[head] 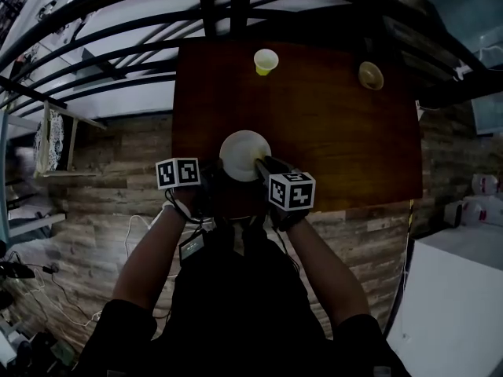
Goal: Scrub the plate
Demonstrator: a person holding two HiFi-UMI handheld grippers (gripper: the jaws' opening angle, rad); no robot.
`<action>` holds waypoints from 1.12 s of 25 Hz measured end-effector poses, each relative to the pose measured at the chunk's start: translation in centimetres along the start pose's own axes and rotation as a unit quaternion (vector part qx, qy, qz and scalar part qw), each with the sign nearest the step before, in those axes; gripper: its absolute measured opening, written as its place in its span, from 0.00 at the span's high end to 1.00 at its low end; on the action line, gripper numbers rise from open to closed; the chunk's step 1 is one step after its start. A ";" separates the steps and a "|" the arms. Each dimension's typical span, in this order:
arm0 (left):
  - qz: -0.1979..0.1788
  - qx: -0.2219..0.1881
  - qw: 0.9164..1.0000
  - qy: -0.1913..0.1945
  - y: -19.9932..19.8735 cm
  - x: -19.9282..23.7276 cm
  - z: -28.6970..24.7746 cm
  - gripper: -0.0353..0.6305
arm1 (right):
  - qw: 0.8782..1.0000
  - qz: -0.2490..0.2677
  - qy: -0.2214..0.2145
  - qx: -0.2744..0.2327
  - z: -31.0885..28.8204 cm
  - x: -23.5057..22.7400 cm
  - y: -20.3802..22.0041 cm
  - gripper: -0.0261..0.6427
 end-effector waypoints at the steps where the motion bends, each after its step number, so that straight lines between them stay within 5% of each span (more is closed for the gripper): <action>1: 0.000 0.006 1.000 -0.002 0.0 -0.1 -0.2 0.84 | 1.000 -0.003 0.003 -0.003 0.5 -0.4 0.0 0.78; 8: -0.006 0.021 1.000 -0.012 0.3 -0.6 -0.6 0.86 | 1.000 -0.010 0.010 -0.016 2.1 -0.8 0.4 0.78; 17: 0.023 0.004 1.000 0.004 0.6 -0.5 -0.8 0.86 | 0.998 0.031 -0.055 0.009 -1.5 4.6 0.0 0.78; 28: 0.021 0.009 1.000 0.012 0.0 0.1 -0.6 0.87 | 0.998 -0.010 -0.065 0.021 -3.8 5.1 0.9 0.78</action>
Point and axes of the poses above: the fingertips, and each gripper's own axes: z backward along the fingers, x to its left, y out of its underside, the point moved 9 cm from there along z, backward along the fingers, and after that the axes turned 6 degrees about z, right-handed, at the moved point
